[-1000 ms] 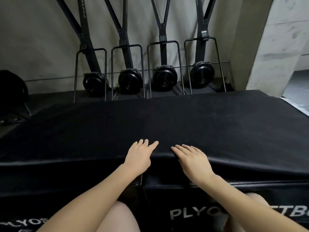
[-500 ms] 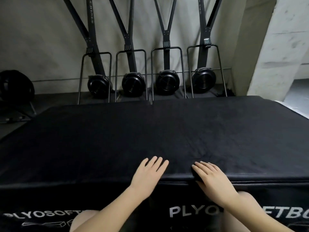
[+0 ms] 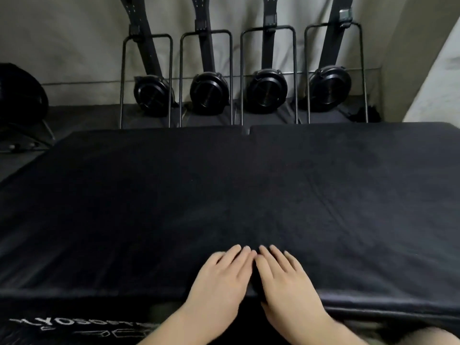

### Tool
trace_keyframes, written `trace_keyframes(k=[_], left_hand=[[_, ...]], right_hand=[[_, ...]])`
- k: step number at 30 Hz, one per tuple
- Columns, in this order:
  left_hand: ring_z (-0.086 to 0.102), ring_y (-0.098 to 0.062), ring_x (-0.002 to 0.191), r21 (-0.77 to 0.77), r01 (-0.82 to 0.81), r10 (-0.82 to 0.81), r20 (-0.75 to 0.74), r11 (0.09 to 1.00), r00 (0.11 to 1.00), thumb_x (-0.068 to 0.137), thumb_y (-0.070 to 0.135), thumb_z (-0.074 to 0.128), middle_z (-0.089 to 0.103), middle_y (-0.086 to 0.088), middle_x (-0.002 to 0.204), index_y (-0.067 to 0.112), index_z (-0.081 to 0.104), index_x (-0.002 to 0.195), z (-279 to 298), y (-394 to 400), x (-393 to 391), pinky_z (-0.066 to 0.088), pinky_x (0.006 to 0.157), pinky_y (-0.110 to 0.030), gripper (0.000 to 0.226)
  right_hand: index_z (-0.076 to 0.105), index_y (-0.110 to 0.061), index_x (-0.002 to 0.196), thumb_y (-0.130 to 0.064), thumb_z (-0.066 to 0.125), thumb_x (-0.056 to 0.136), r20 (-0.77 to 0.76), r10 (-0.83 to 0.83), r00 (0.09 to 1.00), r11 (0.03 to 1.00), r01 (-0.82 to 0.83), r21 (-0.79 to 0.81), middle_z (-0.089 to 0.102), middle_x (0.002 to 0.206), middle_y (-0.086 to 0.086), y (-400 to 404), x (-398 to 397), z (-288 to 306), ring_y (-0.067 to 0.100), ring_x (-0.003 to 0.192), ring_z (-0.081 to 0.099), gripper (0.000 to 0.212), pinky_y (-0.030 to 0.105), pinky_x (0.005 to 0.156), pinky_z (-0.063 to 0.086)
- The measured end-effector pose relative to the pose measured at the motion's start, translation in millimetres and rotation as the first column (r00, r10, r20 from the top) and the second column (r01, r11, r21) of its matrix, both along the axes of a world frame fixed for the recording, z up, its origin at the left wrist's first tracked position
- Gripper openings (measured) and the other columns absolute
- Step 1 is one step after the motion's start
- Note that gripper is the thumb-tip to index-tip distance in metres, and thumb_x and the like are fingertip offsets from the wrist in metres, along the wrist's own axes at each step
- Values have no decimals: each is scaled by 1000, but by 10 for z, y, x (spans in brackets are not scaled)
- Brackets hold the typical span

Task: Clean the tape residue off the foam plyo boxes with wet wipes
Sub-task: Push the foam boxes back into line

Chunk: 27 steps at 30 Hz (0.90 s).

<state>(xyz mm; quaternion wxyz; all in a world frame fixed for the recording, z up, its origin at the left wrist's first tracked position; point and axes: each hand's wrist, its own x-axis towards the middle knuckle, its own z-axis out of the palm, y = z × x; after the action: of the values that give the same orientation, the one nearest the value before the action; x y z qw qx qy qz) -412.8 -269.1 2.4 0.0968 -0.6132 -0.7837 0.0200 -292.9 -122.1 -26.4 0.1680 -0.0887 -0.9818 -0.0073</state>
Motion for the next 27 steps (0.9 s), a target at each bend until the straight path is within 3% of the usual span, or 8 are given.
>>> trace_keyframes(k=[3, 6, 9, 11, 14, 16, 22, 27], left_hand=[[56, -22, 130, -22, 44, -45, -8, 999, 999, 97, 18, 27, 57, -4, 142, 15, 51, 141, -186, -143, -219, 51, 101, -41, 50], [60, -21, 125, -39, 44, -45, -23, 998, 999, 103, 19, 18, 62, -2, 137, 21, 55, 138, -130, -241, -321, 54, 95, -41, 50], [57, -23, 128, 24, 10, -8, -77, 1000, 997, 92, 6, 22, 59, -3, 140, 22, 57, 140, -46, -403, -397, 43, 105, -41, 61], [52, -27, 133, 19, -38, 40, -101, 999, 994, 72, 8, 50, 53, -5, 146, 20, 50, 146, -29, -579, -481, 33, 107, -42, 75], [48, -33, 135, -110, -169, 164, -54, 979, 985, 49, 6, 80, 49, -9, 149, 19, 42, 151, -10, -836, -546, 41, 108, -45, 109], [48, -33, 135, -128, -266, 263, -43, 955, 964, 50, 5, 83, 48, -9, 150, 21, 39, 152, -10, -924, -639, 46, 104, -48, 112], [46, -36, 136, -102, -463, 460, -56, 880, 886, 61, 6, 82, 49, -12, 149, 31, 18, 155, 3, -1523, -959, 42, 105, -50, 116], [25, -35, 148, -32, -472, 473, 0, 881, 881, 88, 8, 62, 28, -13, 161, 37, -7, 156, 209, -1534, -960, 27, 117, -48, 102]], right_hand=[[54, -9, 124, -15, 39, 91, -125, 16, 992, 998, -8, 60, 69, 126, 16, -1, -43, -297, 33, 118, 65, 37, 44, 108, 33], [54, -12, 127, -21, 22, 105, -128, -3, 992, 997, 14, 81, 69, 126, 14, 6, -60, -289, 29, 121, 54, 40, 42, 111, 26], [54, -11, 130, -17, 38, 87, -103, 5, 995, 997, 3, 78, 69, 128, 15, 11, -73, -169, 33, 118, 64, 46, 42, 111, 26], [57, -9, 133, -22, 45, 70, -30, -10, 999, 998, 12, 54, 65, 133, 16, 23, -38, -125, 34, 118, 66, 66, 43, 109, 30], [58, -9, 138, -19, 65, 59, 32, -54, 998, 998, 53, 42, 59, 140, 15, -86, 49, -96, 37, 127, 59, 80, 49, 107, 32], [55, -10, 141, -14, 83, 53, 93, -127, 988, 992, 127, 10, 58, 142, 15, -76, 28, -76, 40, 129, 56, 93, 53, 106, 33], [56, -12, 142, 0, 92, 42, 279, -245, 928, 970, 233, 77, 62, 135, 17, -158, 48, 120, 49, 117, 60, 107, 64, 89, 52], [60, -21, 138, 4, 86, 48, 182, -250, 951, 965, 230, 127, 68, 129, 6, -83, 31, 608, 39, 113, 67, 97, 54, 89, 57]])
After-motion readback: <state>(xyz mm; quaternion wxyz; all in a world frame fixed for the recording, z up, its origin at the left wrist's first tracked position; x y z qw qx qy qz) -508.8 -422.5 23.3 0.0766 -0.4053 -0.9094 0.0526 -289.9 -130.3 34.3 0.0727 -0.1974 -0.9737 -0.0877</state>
